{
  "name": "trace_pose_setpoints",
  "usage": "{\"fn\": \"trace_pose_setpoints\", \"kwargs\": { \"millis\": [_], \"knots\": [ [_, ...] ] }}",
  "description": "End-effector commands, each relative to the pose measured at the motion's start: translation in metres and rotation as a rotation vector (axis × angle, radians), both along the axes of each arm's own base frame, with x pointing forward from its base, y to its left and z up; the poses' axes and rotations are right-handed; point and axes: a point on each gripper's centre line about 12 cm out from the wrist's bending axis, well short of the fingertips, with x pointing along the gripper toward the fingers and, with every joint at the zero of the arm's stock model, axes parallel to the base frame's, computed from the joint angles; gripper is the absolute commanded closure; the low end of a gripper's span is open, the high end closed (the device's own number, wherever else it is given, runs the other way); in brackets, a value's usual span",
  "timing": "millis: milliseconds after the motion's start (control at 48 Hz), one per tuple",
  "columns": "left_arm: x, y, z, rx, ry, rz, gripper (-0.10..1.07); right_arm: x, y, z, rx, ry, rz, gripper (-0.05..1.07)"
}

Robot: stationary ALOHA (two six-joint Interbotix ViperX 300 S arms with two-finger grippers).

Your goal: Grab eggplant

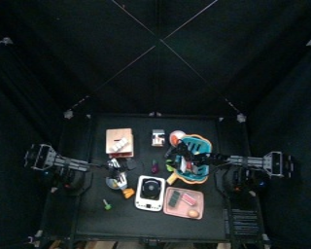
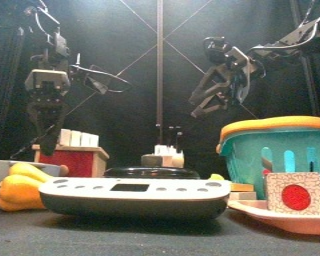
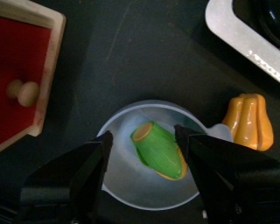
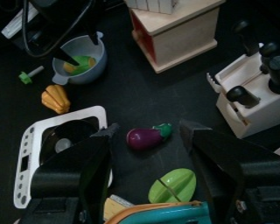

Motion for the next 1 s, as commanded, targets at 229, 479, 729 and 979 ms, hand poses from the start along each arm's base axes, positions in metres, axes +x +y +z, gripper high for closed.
{"fn": "trace_pose_setpoints", "kwargs": {
  "millis": [229, 479, 729, 979],
  "knots": [
    [0.018, 0.006, 0.044, 0.101, -0.242, -0.108, 0.05, 0.006, 0.003, 0.016, 0.038, -0.055, -0.009, 0.12],
    [0.008, 0.004, 0.058, 0.139, -0.528, -0.273, 0.05, 0.014, 0.006, 0.029, 0.235, -0.122, -0.106, 0.12],
    [-0.02, 0.014, 0.068, 0.138, -0.818, -0.35, 0.05, 0.016, -0.004, 0.031, 0.47, -0.109, -0.331, 0.12],
    [-0.055, 0.024, 0.079, 0.213, -0.97, -0.37, 0.05, 0.03, 0.006, 0.021, 0.567, 0.048, -0.475, 0.12]
  ]
}}
